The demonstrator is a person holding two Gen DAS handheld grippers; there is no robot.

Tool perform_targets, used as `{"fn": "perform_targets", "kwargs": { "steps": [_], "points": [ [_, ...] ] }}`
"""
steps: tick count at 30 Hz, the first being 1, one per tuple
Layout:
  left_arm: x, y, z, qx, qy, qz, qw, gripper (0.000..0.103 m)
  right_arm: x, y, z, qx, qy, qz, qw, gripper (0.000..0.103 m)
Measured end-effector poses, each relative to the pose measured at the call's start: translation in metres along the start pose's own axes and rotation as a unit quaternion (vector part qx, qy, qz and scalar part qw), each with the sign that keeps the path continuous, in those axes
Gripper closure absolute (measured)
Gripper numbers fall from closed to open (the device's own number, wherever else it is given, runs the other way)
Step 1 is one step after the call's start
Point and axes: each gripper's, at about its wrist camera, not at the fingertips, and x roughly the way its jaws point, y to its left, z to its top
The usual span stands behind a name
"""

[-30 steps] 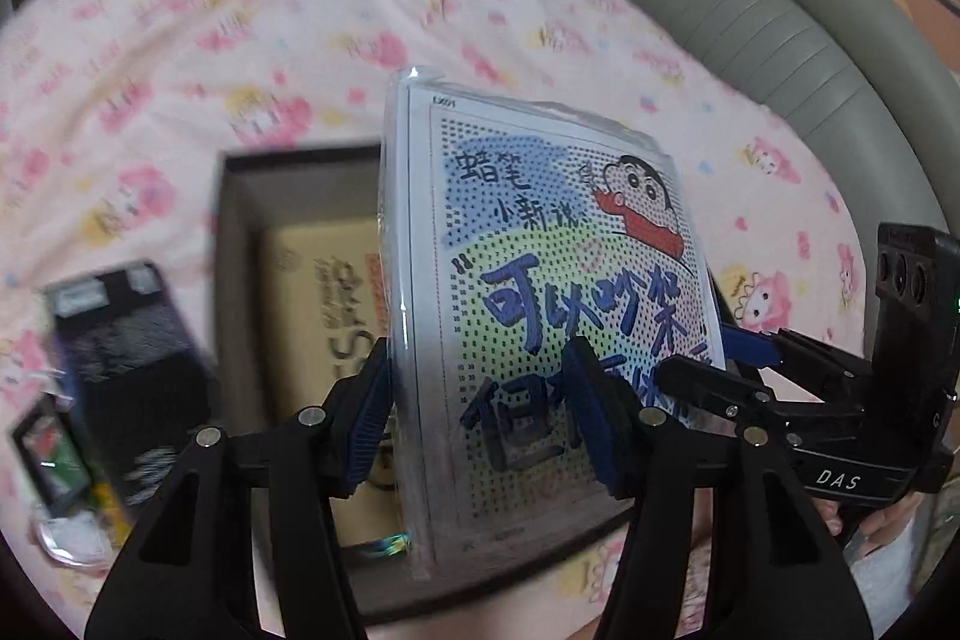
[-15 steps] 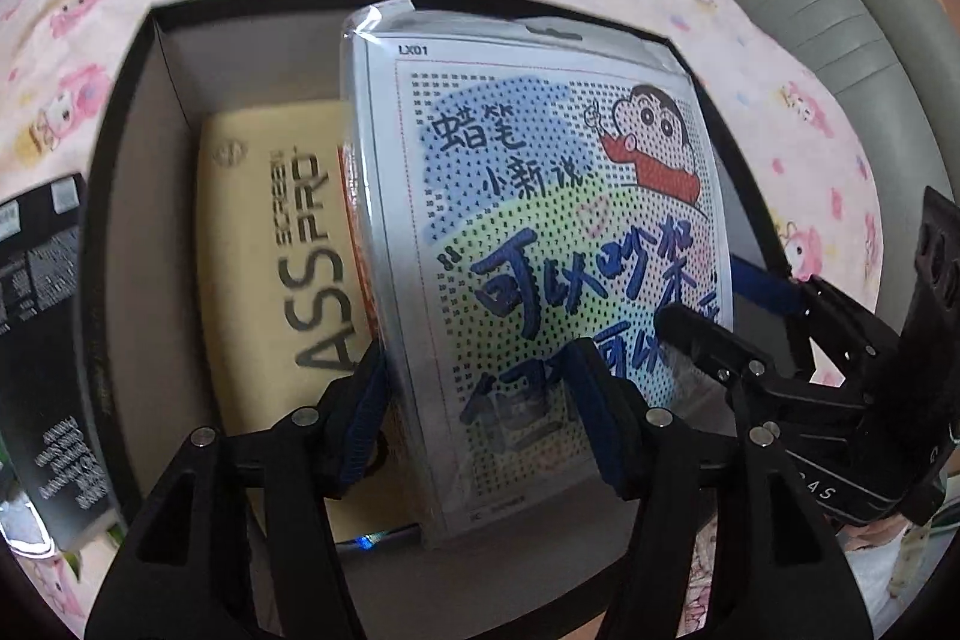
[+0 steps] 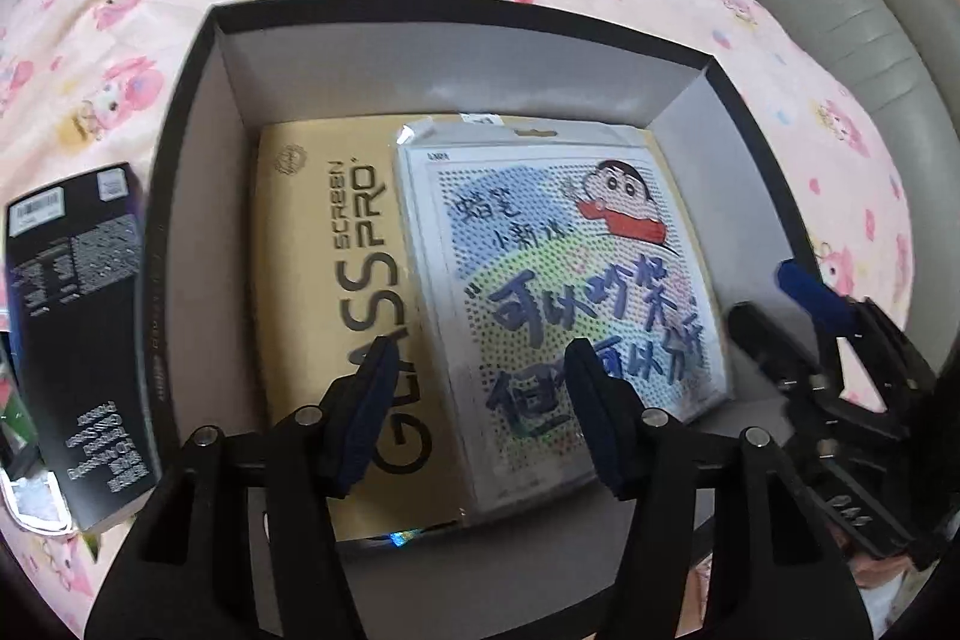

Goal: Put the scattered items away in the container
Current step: 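Carry the Shin-chan bead-art card in the left tool into the black box, then open the left tool and release the card beside the GLASS PRO package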

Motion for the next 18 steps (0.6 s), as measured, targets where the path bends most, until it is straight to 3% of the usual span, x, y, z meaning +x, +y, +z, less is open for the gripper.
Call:
{"fn": "perform_targets", "kwargs": {
  "steps": [3,8,13,16,18],
  "points": [
    [-0.002,-0.004,0.007,0.007,-0.001,0.018,0.9998,0.044,-0.002,-0.004,0.000,0.017,-0.003,0.009,1.000,0.043],
    [0.016,-0.002,0.020,-0.010,0.030,0.028,0.9991,0.043,0.004,-0.001,-0.001,0.019,0.005,0.004,1.000,0.043],
    [0.036,-0.004,0.025,-0.028,0.076,-0.012,0.9967,0.041,0.008,-0.003,-0.003,0.034,0.013,0.003,0.999,0.043],
    [0.043,-0.013,0.027,-0.016,0.078,-0.010,0.9968,0.038,0.012,-0.007,-0.004,0.050,0.020,0.016,0.998,0.043],
    [0.046,-0.020,0.027,-0.006,0.085,-0.036,0.9957,0.038,0.011,-0.008,-0.004,0.054,0.018,0.014,0.998,0.043]
  ]
}}
